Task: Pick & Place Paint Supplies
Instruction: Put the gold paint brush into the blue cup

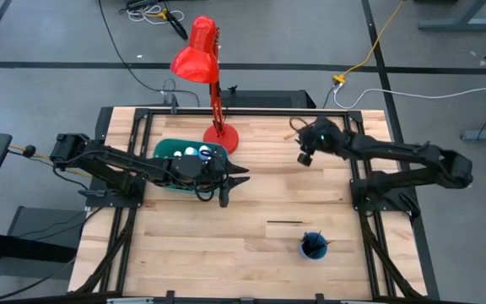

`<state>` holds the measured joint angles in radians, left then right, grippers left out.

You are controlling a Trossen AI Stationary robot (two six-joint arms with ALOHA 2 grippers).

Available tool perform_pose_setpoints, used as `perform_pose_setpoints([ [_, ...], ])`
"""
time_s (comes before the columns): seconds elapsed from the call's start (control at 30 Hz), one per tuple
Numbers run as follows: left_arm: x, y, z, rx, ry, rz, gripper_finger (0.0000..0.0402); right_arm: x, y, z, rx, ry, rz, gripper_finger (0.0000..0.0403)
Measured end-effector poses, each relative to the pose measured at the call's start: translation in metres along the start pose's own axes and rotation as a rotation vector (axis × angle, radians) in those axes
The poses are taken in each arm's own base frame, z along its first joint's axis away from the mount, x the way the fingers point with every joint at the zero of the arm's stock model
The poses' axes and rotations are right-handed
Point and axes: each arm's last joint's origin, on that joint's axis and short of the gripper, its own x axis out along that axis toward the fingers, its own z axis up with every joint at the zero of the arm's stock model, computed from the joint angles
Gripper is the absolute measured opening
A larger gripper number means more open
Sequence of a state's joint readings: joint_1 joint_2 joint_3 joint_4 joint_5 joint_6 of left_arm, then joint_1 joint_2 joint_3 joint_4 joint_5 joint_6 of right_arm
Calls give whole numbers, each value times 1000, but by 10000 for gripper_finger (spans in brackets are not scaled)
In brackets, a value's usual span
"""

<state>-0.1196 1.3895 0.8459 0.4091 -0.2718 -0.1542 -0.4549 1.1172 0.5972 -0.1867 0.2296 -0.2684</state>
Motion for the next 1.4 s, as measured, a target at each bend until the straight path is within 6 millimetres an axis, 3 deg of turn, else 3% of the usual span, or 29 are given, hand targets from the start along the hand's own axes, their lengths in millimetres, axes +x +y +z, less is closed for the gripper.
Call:
perform_pose_setpoints([
  [0.37,0,0,0,11,-1,1,114,68,-36,-26,68,125,68,135],
  [0.67,0,0,0,27,0,1,114,114,-52,-17,109,292,154,135],
  [0.87,0,1,-2,34,24,1,114,116,-52,-18,-1,442,220,135],
  [1.1,0,1,-4,39,44,4,114,119,-57,-12,-159,372,177,135],
  [1.4,0,1,-5,34,51,4,114,121,-61,-15,-154,321,262,135],
])
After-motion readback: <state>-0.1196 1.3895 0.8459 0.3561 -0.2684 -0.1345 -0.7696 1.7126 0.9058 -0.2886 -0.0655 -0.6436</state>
